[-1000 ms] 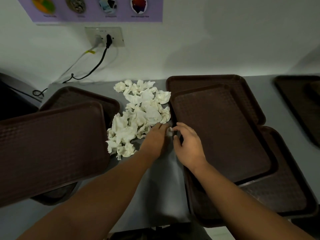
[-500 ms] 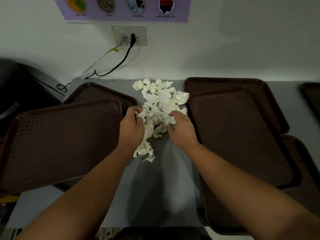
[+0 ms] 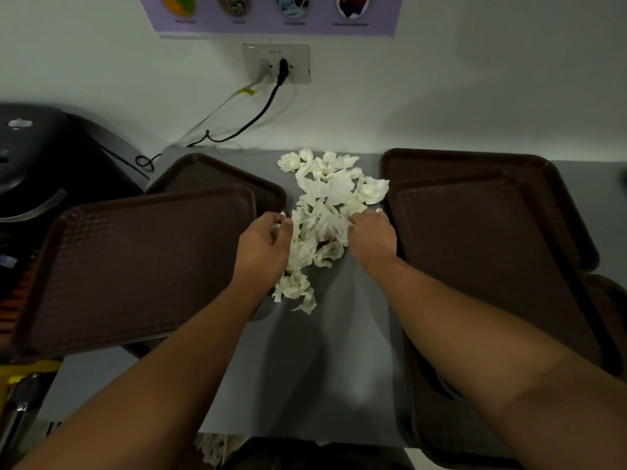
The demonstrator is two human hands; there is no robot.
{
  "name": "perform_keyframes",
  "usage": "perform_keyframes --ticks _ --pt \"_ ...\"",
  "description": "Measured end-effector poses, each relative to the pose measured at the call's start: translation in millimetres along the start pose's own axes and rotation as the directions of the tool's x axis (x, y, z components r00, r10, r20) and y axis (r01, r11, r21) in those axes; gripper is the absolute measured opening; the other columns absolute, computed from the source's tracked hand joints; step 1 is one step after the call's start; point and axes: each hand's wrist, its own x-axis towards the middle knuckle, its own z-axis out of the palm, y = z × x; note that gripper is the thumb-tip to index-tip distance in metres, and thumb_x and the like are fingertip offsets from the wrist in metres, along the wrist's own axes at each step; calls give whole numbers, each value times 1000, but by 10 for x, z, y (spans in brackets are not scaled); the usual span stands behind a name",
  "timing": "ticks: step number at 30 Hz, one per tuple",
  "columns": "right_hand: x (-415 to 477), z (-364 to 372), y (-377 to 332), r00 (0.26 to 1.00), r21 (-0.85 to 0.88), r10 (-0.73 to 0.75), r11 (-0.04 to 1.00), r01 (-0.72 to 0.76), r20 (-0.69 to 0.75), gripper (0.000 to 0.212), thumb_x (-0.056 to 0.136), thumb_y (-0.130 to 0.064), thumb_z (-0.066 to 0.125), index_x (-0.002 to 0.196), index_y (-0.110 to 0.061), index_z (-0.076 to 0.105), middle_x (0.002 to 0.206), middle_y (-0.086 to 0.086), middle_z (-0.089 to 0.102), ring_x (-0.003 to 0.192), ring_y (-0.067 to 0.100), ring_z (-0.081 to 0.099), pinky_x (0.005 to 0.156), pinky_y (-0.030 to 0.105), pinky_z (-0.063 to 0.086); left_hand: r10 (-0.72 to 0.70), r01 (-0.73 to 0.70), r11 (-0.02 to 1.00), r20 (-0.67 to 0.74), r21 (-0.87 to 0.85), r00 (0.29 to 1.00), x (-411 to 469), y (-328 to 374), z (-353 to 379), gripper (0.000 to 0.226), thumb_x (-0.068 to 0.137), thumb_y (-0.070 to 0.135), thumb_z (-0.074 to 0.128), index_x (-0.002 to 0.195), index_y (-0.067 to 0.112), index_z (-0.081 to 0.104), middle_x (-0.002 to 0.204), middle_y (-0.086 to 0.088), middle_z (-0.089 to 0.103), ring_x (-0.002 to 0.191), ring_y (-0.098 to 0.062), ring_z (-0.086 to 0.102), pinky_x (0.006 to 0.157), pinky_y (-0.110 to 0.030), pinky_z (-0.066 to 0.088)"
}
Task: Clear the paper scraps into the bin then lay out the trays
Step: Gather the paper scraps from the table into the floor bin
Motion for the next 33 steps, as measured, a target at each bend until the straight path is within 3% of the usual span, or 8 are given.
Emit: perform_keyframes --ticks 6,12,16,18,20,24,30,33 --pt "-135 -268 -75 963 364 -19 923 120 -269 17 95 -18 50 92 -3 56 90 15 60 87 34 54 73 41 44 1 -1 1000 -8 -11 1000 -21 75 51 20 99 33 53 91 18 64 61 5 55 51 -2 45 51 -19 40" --pt "-252 -577 -71 985 656 95 754 22 -143 33 101 -19 37 132 -13 46 94 10 64 85 28 64 76 43 53 -3 3 1000 7 28 1000 -126 198 137 20 99 37 52 96 21 64 69 5 62 58 -5 52 61 -27 47" --pt "-352 -675 -39 997 787 75 612 -73 34 26 95 -30 40 95 -9 55 84 14 61 76 38 62 69 56 54 -12 13 1000 -10 17 1000 -219 274 176 20 99 37 51 92 21 62 69 3 63 58 -7 53 61 -28 46" --pt "-429 -728 -27 989 807 57 573 -144 136 33 87 -46 53 92 -13 55 87 11 64 79 32 64 74 50 56 -25 25 1000 -31 5 999 -276 316 180 24 99 38 51 86 21 61 66 3 61 57 -8 52 62 -30 45" --pt "-525 -744 -8 992 746 -17 661 -83 126 29 89 -39 62 96 -13 52 92 5 63 82 22 63 72 37 55 -44 45 999 -87 14 995 -353 367 170 37 99 43 49 71 20 55 60 4 56 56 -11 50 61 -33 44" --pt "-670 -689 -1 981 694 -111 719 -31 158 15 99 -27 48 96 -13 44 90 8 63 64 28 67 67 48 57 -82 98 993 -228 60 970 -528 374 115 56 103 40 42 55 11 36 49 2 41 49 -17 39 56 -39 38" --pt "-903 -646 -214 935 767 -295 640 39 198 9 101 -21 41 100 -27 48 76 -5 56 64 16 61 69 40 57 -154 178 983 -324 45 933 -929 255 -74 20 99 21 43 96 22 63 78 2 67 63 -3 59 58 -16 45" --pt "-1054 -598 -423 907 747 -395 646 159 148 35 98 -39 50 75 -13 51 60 1 47 58 13 45 62 37 45 -155 172 985 -415 4 896 -1223 93 -198 13 95 18 54 103 26 61 77 2 68 67 -12 64 67 -28 53"
